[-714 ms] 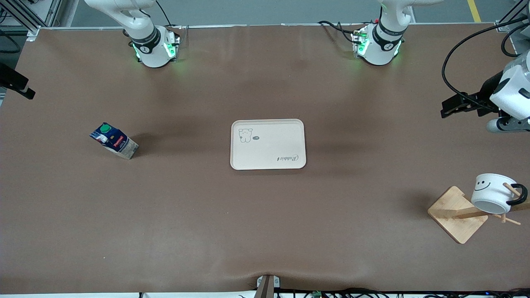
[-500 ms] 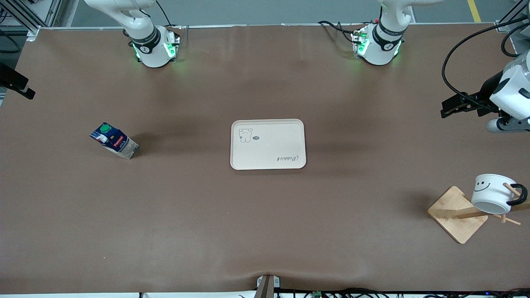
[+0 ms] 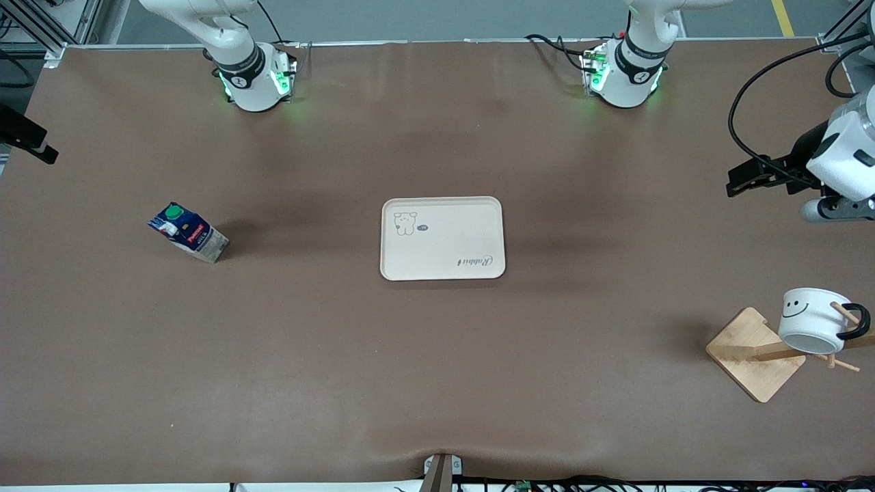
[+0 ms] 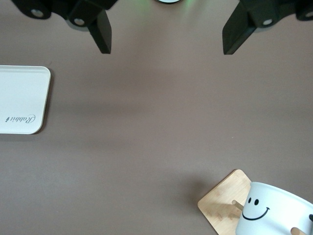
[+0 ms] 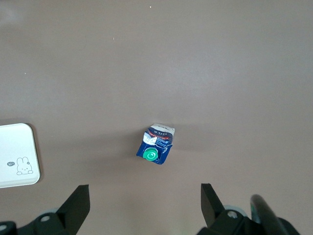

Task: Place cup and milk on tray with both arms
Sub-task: 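Move the left gripper toward the white mug on the wooden stand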

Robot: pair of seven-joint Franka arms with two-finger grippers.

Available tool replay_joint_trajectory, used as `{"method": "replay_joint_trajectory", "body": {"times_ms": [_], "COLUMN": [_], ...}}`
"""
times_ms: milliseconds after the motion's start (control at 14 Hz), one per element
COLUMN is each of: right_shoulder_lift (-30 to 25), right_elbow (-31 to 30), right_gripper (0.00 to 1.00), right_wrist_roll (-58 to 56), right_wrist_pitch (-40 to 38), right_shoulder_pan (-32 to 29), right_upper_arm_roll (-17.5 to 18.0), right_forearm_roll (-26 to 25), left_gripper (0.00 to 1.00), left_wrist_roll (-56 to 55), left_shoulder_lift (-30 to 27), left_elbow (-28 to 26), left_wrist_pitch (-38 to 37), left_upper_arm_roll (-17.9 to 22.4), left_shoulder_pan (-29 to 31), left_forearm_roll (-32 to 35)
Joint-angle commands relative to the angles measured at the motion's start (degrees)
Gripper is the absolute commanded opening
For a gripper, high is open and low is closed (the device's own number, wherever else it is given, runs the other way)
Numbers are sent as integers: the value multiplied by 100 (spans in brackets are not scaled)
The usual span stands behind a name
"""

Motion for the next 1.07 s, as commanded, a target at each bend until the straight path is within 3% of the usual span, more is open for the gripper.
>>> {"method": "replay_joint_trajectory", "body": {"times_ms": [0,571,1000], "right_shoulder_lift": [77,77,147], "right_elbow": [110,110,110], "right_gripper": [100,100,100], "right_wrist_roll": [4,4,-5], "right_wrist_pitch": [-60,-60,-60], "right_shoulder_pan": [-84,-75,-84], "right_upper_arm_roll": [37,37,28], "right_forearm_roll": [30,39,30], "left_gripper": [100,100,100], "left_wrist_roll": [57,-101,-795], "left_shoulder_lift": [133,133,-183], "left_elbow": [176,80,-746], "left_wrist_pitch": [-7,264,1275], "left_upper_arm_roll": [23,-12,-135], "left_shoulder_pan": [24,-2,42], "left_forearm_roll": [64,627,627]}}
